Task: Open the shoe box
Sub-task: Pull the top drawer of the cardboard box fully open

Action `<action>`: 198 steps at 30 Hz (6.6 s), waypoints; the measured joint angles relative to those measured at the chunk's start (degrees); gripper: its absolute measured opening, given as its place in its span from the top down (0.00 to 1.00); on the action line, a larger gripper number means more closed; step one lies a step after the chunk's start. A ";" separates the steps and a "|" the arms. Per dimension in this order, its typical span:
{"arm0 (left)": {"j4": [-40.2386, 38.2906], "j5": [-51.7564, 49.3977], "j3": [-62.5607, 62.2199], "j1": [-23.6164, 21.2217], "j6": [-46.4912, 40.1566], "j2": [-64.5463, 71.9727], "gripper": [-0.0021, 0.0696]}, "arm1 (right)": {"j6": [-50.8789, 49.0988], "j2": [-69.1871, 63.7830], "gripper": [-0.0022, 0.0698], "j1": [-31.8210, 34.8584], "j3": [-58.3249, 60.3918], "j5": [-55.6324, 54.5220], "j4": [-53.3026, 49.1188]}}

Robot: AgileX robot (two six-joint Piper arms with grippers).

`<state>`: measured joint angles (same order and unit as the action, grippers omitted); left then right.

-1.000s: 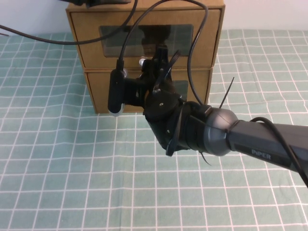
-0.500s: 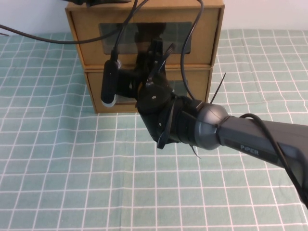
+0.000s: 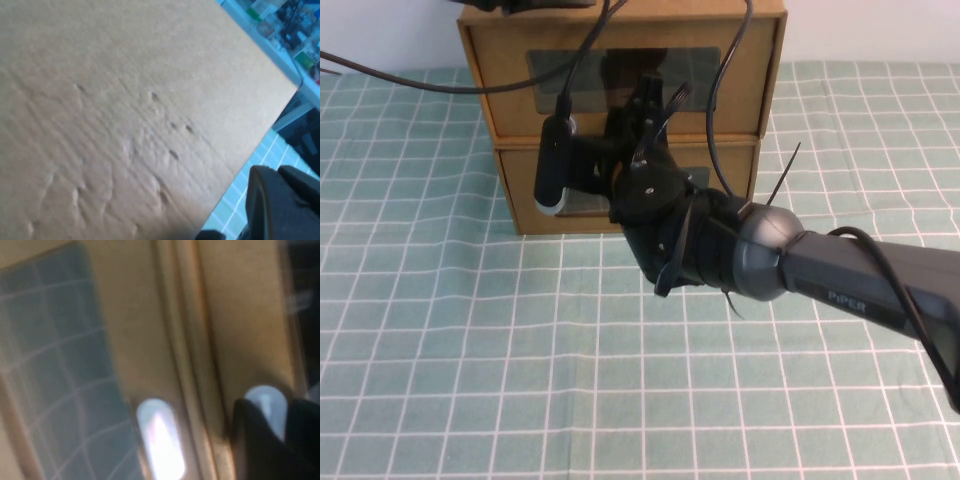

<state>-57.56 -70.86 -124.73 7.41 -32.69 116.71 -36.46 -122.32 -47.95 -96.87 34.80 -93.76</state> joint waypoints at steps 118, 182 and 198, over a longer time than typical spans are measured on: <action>27.34 3.26 49.10 0.02 11.39 -81.15 0.98 | 19.45 101.30 0.99 -28.01 44.77 24.65 54.50; 63.56 48.28 126.28 0.02 35.11 -117.25 0.98 | 19.55 102.77 0.99 -28.01 49.53 27.22 58.67; 63.56 48.28 126.28 0.02 34.80 -117.34 0.98 | 19.55 102.77 0.99 -28.01 49.53 27.22 59.08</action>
<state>6.00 -22.58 1.55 7.43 2.11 -0.63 -16.91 -19.55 -75.96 -47.34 62.02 -34.67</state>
